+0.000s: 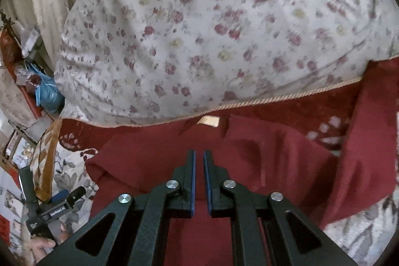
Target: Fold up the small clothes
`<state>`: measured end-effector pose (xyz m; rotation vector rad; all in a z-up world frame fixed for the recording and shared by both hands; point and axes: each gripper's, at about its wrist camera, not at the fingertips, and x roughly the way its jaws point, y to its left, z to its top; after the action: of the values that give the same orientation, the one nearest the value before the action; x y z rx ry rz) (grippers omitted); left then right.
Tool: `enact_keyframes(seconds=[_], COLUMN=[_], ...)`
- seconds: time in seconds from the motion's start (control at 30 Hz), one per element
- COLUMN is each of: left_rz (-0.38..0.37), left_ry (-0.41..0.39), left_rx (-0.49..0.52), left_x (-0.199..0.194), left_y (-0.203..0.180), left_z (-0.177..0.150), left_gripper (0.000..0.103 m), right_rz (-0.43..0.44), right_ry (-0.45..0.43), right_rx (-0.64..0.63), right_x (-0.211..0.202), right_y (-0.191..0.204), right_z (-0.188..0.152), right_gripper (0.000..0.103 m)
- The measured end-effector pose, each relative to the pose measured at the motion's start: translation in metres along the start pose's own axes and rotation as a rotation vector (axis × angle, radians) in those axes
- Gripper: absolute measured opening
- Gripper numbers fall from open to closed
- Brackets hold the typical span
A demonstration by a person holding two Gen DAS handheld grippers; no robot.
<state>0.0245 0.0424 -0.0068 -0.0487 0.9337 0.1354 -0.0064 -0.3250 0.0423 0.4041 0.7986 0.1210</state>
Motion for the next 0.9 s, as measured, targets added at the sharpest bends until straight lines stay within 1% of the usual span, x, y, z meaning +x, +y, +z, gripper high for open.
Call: enact_keyframes(seconds=[0.07, 0.13, 0.17, 0.2, 0.27, 0.3, 0.33, 0.37, 0.4, 0.43, 0.5, 0.53, 0.57, 0.6, 0.67, 0.7, 0.73, 0.77, 0.83, 0.9], left_rz=[0.048, 0.084, 0.093, 0.1, 0.111, 0.114, 0.116, 0.117, 0.119, 0.123, 0.133, 0.14, 0.147, 0.152, 0.161, 0.163, 0.165, 0.166, 0.167, 0.165], left_ry=[-0.004, 0.014, 0.028, 0.042, 0.06, 0.064, 0.065, 0.063, 0.061, 0.062, 0.069, 0.074, 0.08, 0.085, 0.091, 0.093, 0.095, 0.097, 0.101, 0.099], left_rx=[-0.002, -0.025, -0.038, -0.053, -0.077, -0.085, -0.089, -0.09, -0.086, -0.078, -0.064, -0.058, -0.053, -0.05, -0.054, -0.056, -0.059, -0.062, -0.066, -0.069], left_x=[0.008, 0.018, 0.022, 0.026, 0.032, 0.034, 0.034, 0.034, 0.034, 0.035, 0.037, 0.039, 0.041, 0.042, 0.044, 0.045, 0.046, 0.047, 0.048, 0.047], left_y=[-0.001, 0.004, 0.008, 0.012, 0.019, 0.021, 0.022, 0.022, 0.021, 0.02, 0.017, 0.016, 0.015, 0.015, 0.016, 0.017, 0.017, 0.018, 0.019, 0.02], left_z=[0.004, 0.006, 0.005, 0.005, 0.004, 0.004, 0.005, 0.005, 0.005, 0.004, 0.003, 0.003, 0.003, 0.002, 0.002, 0.002, 0.002, 0.002, 0.003, 0.003], left_gripper=[0.103, 0.103, 0.103, 0.103, 0.103, 0.103, 0.103, 0.103, 0.103, 0.103, 0.103, 0.103, 0.103, 0.103, 0.103, 0.103, 0.103, 0.103, 0.103, 0.103], right_rz=[-0.028, -0.064, -0.086, -0.101, -0.131, -0.171, -0.202, -0.241, -0.256, -0.249, -0.235, -0.25, -0.271, -0.268, -0.24, -0.253, -0.279, -0.325, -0.367, -0.374], right_ry=[0.009, 0.056, 0.093, 0.11, 0.09, 0.063, 0.028, 0.05, 0.078, 0.116, 0.18, 0.193, 0.179, 0.167, 0.101, 0.047, 0.023, 0.008, 0.034, 0.067], right_rx=[-0.004, -0.012, -0.023, -0.024, 0.002, 0.019, -0.004, -0.015, -0.024, -0.031, -0.051, -0.071, -0.087, -0.084, -0.071, -0.086, -0.098, -0.112, -0.102, -0.079], right_x=[-0.002, 0.007, 0.013, 0.017, 0.022, 0.027, 0.032, 0.042, 0.053, 0.065, 0.082, 0.087, 0.085, 0.08, 0.058, 0.041, 0.033, 0.028, 0.034, 0.042], right_y=[-0.008, -0.012, -0.013, -0.014, -0.019, -0.023, -0.026, -0.029, -0.031, -0.034, -0.036, -0.036, -0.035, -0.036, -0.038, -0.038, -0.039, -0.042, -0.051, -0.06], right_z=[-0.004, -0.006, -0.007, -0.007, -0.005, -0.002, -0.001, 0.001, 0.002, 0.001, -0.004, -0.006, -0.007, -0.006, 0.001, 0.005, 0.006, 0.008, 0.009, 0.007], right_gripper=[0.008, 0.008, 0.018, 0.049, 0.087, 0.087, 0.086, 0.08, 0.067, 0.059, 0.028, 0.023, 0.01, 0.007, 0.005, 0.005, 0.005, 0.005, 0.006, 0.009])
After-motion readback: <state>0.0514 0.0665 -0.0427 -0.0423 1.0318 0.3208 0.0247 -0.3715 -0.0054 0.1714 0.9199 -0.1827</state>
